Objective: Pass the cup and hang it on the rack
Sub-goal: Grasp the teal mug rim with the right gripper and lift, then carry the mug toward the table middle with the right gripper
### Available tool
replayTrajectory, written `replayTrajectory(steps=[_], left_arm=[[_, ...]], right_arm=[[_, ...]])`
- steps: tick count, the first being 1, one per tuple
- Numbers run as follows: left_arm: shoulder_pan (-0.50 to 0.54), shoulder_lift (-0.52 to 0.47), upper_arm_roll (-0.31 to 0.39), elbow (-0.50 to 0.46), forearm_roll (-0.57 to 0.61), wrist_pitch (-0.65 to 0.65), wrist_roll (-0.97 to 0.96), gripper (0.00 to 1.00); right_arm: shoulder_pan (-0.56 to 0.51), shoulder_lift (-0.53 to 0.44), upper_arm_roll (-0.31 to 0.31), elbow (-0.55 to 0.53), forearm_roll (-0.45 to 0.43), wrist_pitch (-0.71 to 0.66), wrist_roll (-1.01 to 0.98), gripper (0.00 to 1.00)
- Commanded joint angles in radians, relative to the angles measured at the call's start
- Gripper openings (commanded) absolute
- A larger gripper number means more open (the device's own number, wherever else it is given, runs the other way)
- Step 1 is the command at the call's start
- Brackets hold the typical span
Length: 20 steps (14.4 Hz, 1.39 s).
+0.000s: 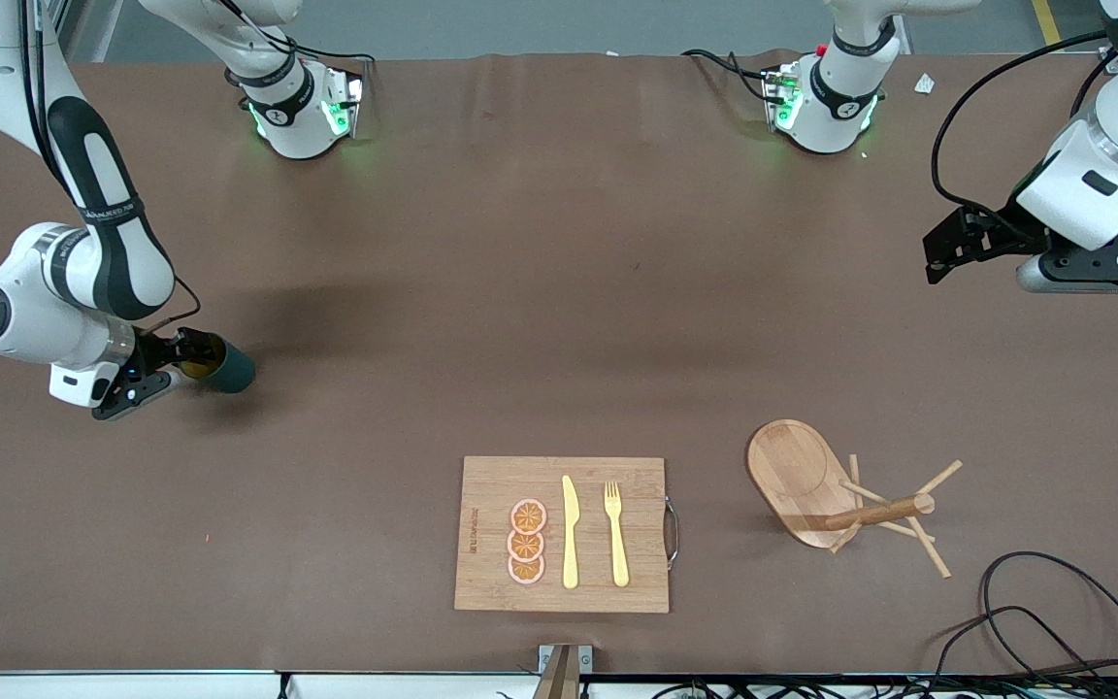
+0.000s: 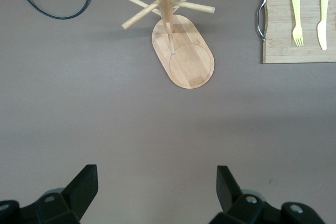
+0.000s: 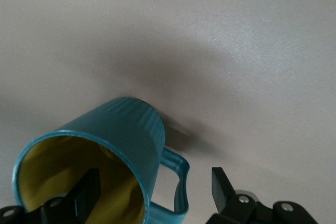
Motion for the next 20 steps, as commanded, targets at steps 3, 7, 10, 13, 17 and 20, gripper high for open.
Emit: replayTrajectory(steps=[3, 7, 10, 13, 17, 20], left_arm=[[0.006, 0.007, -0.001, 0.024, 0.013, 0.0, 0.009, 1.0], [0.009, 0.007, 0.0, 0.024, 0.014, 0.0, 0.009, 1.0], [0.012, 0.003, 0.002, 0.024, 0.014, 0.0, 0.009, 1.0], [0.012, 0.003, 0.002, 0.024, 0.014, 0.0, 0.009, 1.0], [0.012, 0.004, 0.002, 0.024, 0.013, 0.0, 0.009, 1.0], [0.017, 0.003, 0.003, 0.022, 0.014, 0.0, 0.01, 1.0]], right_arm=[[0.001, -0.009, 0.013, -0.012, 0.032, 0.011, -0.021, 0.07], [0.009, -0.019, 0.015, 0.05, 0.05, -0.105, 0.007, 0.0], [0.053, -0.062, 0.015, 0.084, 0.105, -0.228, 0.127, 0.0], [0.136, -0.096, 0.015, 0.08, 0.13, -0.273, 0.312, 0.0], [0.315, -0.121, 0.015, 0.084, 0.173, -0.286, 0.62, 0.0], [0.499, -0.111, 0.013, 0.127, 0.171, -0.262, 0.926, 0.0]])
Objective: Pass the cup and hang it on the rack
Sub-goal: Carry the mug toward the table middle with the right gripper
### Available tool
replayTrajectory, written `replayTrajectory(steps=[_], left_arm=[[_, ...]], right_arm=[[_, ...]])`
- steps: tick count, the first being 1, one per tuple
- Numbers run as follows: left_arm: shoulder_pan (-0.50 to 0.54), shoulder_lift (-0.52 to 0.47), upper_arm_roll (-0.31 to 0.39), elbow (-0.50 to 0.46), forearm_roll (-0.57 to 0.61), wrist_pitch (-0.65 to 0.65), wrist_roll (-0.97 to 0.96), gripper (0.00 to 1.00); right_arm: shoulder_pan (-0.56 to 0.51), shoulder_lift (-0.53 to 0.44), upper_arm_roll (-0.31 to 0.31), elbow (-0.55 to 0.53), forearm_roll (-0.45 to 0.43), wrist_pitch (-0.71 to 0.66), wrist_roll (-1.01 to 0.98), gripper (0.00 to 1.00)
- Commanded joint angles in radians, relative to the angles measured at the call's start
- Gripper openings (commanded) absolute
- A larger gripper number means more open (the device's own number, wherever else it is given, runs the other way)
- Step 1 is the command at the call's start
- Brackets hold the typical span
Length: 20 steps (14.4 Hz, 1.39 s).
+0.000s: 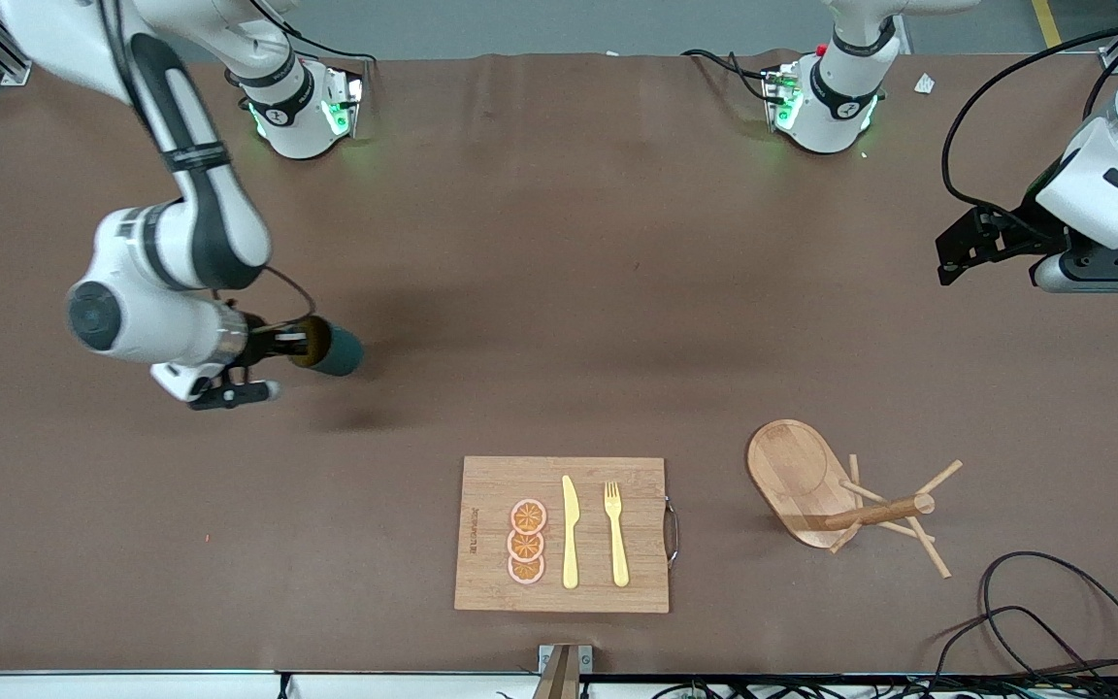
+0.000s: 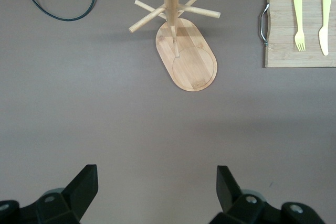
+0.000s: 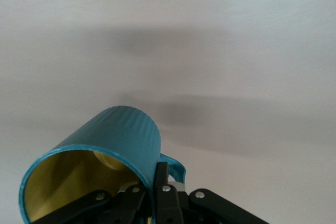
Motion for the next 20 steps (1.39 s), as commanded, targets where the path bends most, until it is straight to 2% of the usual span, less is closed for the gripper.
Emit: replayTrajectory(steps=[1, 5, 9, 16, 20], left_arm=[[0.024, 0.003, -0.001, 0.013, 0.014, 0.0, 0.01, 1.0], [0.032, 0.006, -0.001, 0.013, 0.013, 0.002, 0.01, 1.0], [0.032, 0.015, -0.001, 0.011, 0.013, 0.037, 0.008, 1.0], [0.032, 0.03, -0.001, 0.013, 0.008, 0.081, 0.008, 1.0], [0.027, 0.046, -0.002, 0.005, 0.007, 0.094, -0.002, 1.0]], right_arm=[[0.146, -0.012, -0.015, 0.034, 0.019, 0.02, 0.23, 0.0], [0.329, 0.056, -0.015, 0.102, 0.019, 0.094, 0.537, 0.0], [0.493, 0.163, -0.017, 0.139, 0.016, 0.232, 0.786, 0.0], [0.604, 0.313, -0.018, 0.295, 0.001, 0.24, 1.035, 0.0], [0.632, 0.331, -0.023, 0.303, 0.001, 0.237, 1.062, 0.01]])
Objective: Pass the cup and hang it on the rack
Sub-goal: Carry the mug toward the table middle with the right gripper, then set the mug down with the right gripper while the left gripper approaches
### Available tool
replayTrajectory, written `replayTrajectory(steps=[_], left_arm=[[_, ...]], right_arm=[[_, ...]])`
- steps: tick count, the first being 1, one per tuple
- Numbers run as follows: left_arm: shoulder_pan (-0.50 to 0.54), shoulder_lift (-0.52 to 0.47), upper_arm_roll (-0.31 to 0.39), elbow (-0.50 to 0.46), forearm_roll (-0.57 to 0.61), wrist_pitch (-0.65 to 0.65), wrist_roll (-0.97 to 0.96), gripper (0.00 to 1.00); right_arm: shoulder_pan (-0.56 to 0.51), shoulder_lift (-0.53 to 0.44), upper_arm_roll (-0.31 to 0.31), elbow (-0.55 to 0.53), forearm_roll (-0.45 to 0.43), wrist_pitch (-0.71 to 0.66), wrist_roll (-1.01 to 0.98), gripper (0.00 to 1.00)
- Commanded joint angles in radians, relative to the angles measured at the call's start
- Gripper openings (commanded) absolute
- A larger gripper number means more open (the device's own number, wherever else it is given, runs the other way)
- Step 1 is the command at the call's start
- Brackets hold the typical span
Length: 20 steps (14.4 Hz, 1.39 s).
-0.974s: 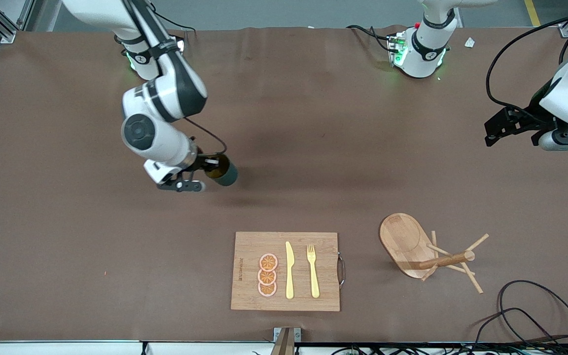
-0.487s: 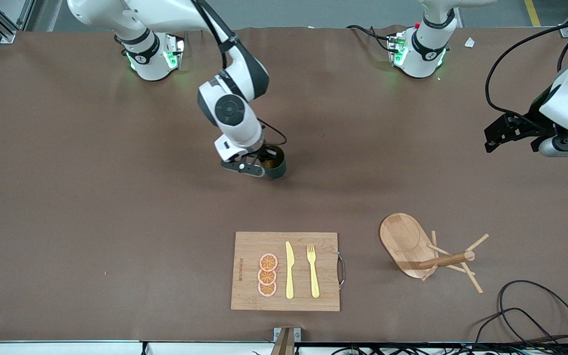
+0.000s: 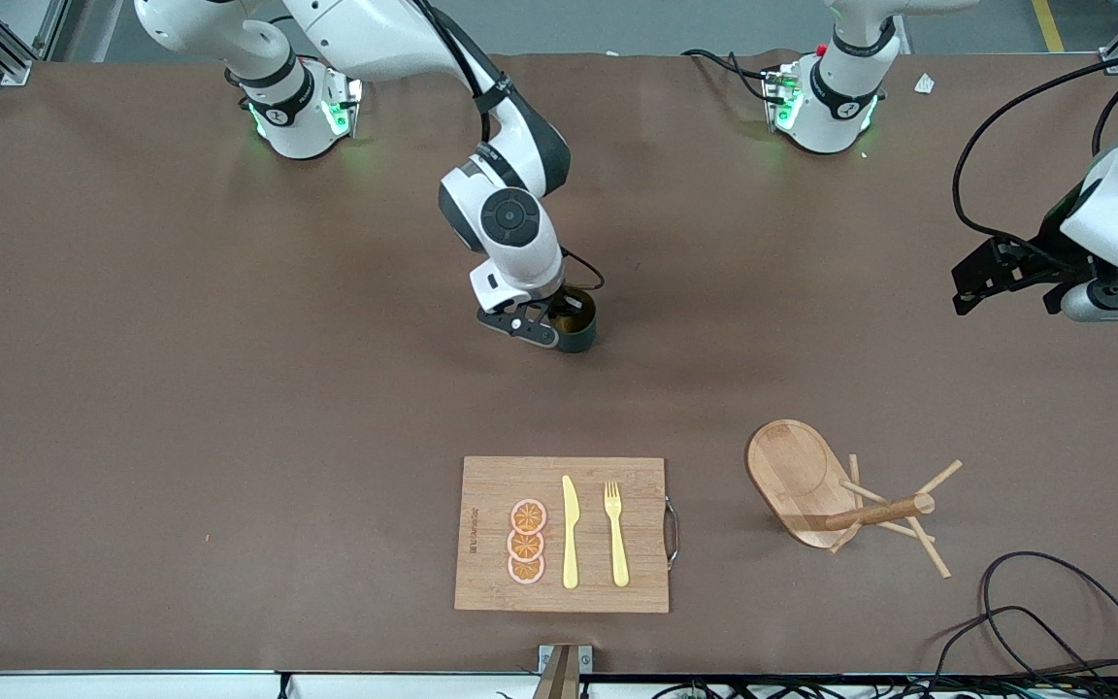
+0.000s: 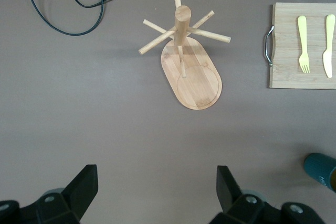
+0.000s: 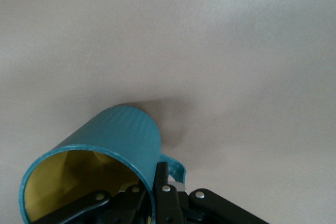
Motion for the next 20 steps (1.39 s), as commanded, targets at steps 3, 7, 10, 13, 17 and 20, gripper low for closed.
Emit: replayTrajectory(steps=[3, 7, 10, 13, 17, 20], left_arm=[[-0.001, 0.012, -0.002, 0.001, 0.008, 0.008, -0.002, 1.0], [-0.007, 0.023, -0.002, 0.005, 0.01, 0.01, -0.008, 1.0], [-0.019, 0.037, -0.012, 0.007, 0.01, 0.008, -0.016, 1.0], [-0.029, 0.037, -0.062, -0.001, 0.008, -0.001, -0.094, 1.0], [-0.038, 0.038, -0.177, -0.058, 0.022, 0.002, -0.258, 1.0], [-0.05, 0.038, -0.252, -0.108, 0.021, 0.011, -0.408, 1.0]], right_arm=[[0.023, 0.011, -0.016, 0.026, -0.002, -0.017, 0.06, 0.01], [0.029, 0.011, -0.018, 0.03, -0.004, -0.042, 0.074, 0.04], [0.017, 0.011, -0.019, 0.076, -0.013, -0.106, 0.074, 0.99], [-0.008, 0.003, -0.022, 0.134, -0.033, -0.176, 0.062, 1.0], [-0.114, -0.017, -0.022, 0.269, -0.039, -0.386, -0.087, 1.0], [-0.236, -0.104, -0.022, 0.266, -0.037, -0.515, -0.322, 1.0]])
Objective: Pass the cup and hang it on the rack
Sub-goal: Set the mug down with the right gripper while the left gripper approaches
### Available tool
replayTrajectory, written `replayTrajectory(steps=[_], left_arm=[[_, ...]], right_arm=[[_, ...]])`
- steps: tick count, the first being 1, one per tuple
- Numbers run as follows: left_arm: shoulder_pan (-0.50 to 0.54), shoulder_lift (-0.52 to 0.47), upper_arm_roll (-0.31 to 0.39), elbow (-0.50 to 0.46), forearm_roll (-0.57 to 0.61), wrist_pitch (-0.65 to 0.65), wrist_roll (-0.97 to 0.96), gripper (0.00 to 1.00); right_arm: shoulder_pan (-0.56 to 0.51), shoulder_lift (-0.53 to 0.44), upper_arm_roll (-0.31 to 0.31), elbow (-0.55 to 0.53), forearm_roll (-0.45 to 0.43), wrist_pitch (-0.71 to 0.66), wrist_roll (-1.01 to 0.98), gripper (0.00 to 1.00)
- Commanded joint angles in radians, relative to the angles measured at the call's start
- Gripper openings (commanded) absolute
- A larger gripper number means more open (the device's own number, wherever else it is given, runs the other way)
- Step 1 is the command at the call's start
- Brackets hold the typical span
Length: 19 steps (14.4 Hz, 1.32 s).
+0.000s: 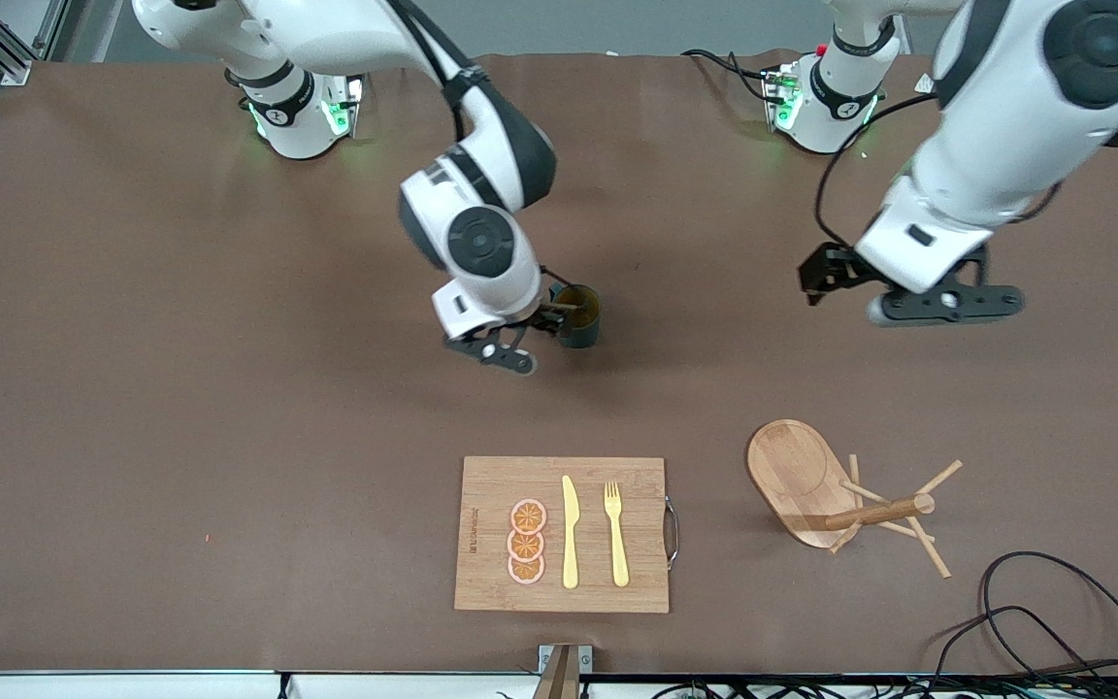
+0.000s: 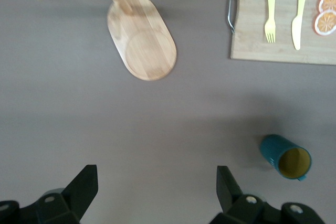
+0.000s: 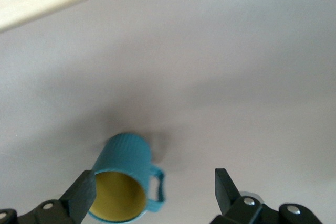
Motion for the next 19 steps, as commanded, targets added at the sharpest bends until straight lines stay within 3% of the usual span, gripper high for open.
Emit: replayTrajectory(steps=[1, 4, 7, 11, 13, 15, 19], left_arm=[[-0.009, -0.006, -0.062, -0.053, 0.022, 0.021, -0.171, 1.0], [-0.09, -0.006, -0.11, -0.126, 0.025, 0.075, -0.412, 1.0], [-0.264, 0.037, -0.116, -0.171, 0.147, 0.119, -0.677, 1.0], [-0.502, 0.186, -0.115, -0.154, 0.341, 0.149, -1.151, 1.0], [-0.574, 0.284, -0.116, -0.115, 0.46, 0.153, -1.357, 1.0], [-0.675, 0.411, -0.111, -0.046, 0.545, 0.153, -1.492, 1.0], [-0.779, 0.601, -0.099, 0.068, 0.773, 0.138, -1.66, 1.0]], right_arm=[[-0.133, -0.097, 0.02, -0.025, -0.018, -0.124, -0.223, 1.0], [-0.263, -0.183, 0.02, -0.074, -0.088, -0.215, -0.484, 1.0], [-0.383, -0.238, 0.02, -0.085, -0.148, -0.3, -0.647, 1.0], [-0.504, -0.298, 0.02, -0.073, -0.159, -0.367, -0.691, 1.0], [-0.54, -0.31, 0.017, -0.054, -0.161, -0.394, -0.693, 1.0], [-0.578, -0.307, 0.021, 0.001, -0.22, -0.431, -0.702, 1.0], [-0.651, -0.307, 0.018, 0.041, -0.24, -0.457, -0.851, 1.0]])
